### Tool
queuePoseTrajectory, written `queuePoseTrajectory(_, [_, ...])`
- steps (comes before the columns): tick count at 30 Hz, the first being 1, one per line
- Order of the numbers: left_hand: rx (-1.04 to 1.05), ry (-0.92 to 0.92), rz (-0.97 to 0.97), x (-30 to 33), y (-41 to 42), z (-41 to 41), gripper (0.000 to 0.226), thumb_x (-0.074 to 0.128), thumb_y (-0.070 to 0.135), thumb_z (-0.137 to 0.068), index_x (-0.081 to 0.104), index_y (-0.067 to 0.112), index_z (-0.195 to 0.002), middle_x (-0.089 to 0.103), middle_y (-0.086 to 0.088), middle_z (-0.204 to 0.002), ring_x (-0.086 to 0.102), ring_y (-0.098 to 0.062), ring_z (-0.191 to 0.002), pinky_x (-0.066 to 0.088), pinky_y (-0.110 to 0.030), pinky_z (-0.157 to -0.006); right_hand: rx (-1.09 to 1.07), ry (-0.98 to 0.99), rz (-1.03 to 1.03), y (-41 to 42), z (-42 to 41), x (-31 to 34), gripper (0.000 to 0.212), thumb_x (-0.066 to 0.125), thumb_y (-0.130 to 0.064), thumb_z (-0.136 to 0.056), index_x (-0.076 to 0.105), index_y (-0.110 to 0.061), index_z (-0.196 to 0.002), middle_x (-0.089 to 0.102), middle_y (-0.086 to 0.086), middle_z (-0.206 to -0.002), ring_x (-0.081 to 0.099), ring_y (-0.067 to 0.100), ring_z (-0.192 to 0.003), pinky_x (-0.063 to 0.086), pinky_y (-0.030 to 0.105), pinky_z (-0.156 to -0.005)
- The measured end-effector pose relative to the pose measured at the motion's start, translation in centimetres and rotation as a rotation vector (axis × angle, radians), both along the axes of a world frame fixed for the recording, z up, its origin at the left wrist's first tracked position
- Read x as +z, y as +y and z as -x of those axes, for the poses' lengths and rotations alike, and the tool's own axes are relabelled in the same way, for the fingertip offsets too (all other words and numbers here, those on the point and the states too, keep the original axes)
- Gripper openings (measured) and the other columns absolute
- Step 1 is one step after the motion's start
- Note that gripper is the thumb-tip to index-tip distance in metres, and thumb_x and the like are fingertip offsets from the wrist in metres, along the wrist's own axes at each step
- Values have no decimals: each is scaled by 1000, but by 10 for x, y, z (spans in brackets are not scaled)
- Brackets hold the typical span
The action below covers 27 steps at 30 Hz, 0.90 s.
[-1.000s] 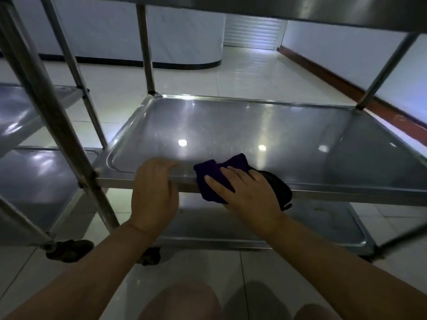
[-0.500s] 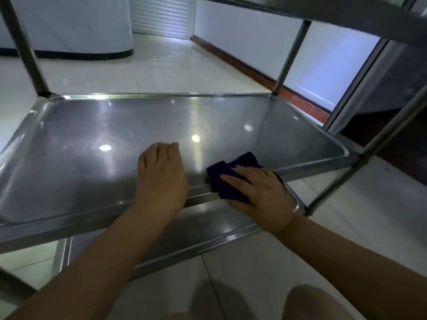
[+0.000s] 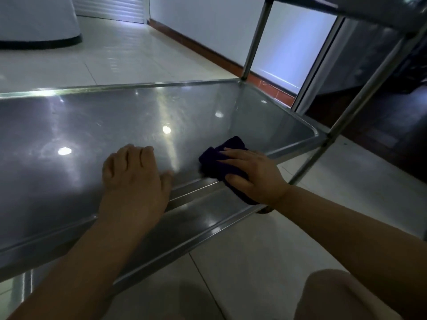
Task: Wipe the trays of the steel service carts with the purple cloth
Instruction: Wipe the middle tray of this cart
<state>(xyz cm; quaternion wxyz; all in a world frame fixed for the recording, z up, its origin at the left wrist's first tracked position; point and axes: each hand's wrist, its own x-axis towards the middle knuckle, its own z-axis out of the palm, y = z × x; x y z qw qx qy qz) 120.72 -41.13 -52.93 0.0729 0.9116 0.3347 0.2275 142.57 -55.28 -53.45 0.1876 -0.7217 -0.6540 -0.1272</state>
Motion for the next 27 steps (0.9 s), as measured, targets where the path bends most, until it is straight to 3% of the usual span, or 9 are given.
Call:
queuePoseTrajectory(4, [28, 16, 0, 1, -2, -1, 54, 35, 34, -94, 42, 0, -136, 45, -23, -135, 30, -38, -133, 20, -52, -110, -238, 120, 6, -24, -41, 7, 50, 40, -42, -89, 69, -12, -117, 62, 5, -130, 61, 25, -113, 47, 44, -97])
queuePoseTrajectory(7, [51, 5, 26, 3, -4, -2, 54, 51, 19, -91, 37, -2, -139, 41, -25, -138, 28, -39, -134, 18, -52, -111, -394, 198, 4, -32, -57, 14, 44, 43, -40, -95, 66, -15, -123, 55, -1, -138, 57, 23, -118, 39, 28, -95])
queuePoseTrajectory(10, [84, 6, 76, 5, -7, -3, 58, 51, 10, -91, 30, -1, -143, 33, -24, -144, 21, -36, -137, 13, -47, -114, -448, 214, 61, -24, -47, 17, 34, 47, -31, -100, 58, -23, -131, 48, -7, -145, 51, 16, -125, 34, 22, -93])
queuePoseTrajectory(14, [143, -31, 157, 10, -7, -6, 62, 47, 4, -90, 22, 3, -147, 28, -21, -147, 16, -32, -138, 11, -43, -114, -210, 142, 237, 5, -5, 28, 43, 39, -39, -101, 42, -31, -143, 34, -8, -154, 33, 14, -140, 30, 30, -108])
queuePoseTrajectory(20, [276, -89, 242, 18, -8, -11, 70, 56, -1, -86, 22, 3, -147, 30, -20, -147, 19, -30, -136, 18, -39, -113, 69, -44, 504, 95, 60, 35, 54, 28, -42, -103, 18, -24, -153, 11, 6, -161, 7, 25, -148, 16, 44, -116])
queuePoseTrajectory(24, [329, -77, 194, 14, -3, -13, 60, 56, 7, -89, 31, 0, -143, 38, -23, -142, 26, -35, -132, 23, -42, -109, 164, -16, 482, 127, 54, 28, 52, 28, -42, -103, 20, -29, -153, 12, 1, -162, 6, 20, -148, 14, 44, -118])
queuePoseTrajectory(27, [285, 1, 175, 8, 2, -10, 54, 50, 27, -95, 34, 9, -143, 36, -15, -145, 22, -30, -136, 19, -42, -112, 140, 51, 452, 126, 14, 30, 50, 30, -44, -102, 25, -34, -151, 17, -5, -160, 12, 15, -147, 15, 40, -118])
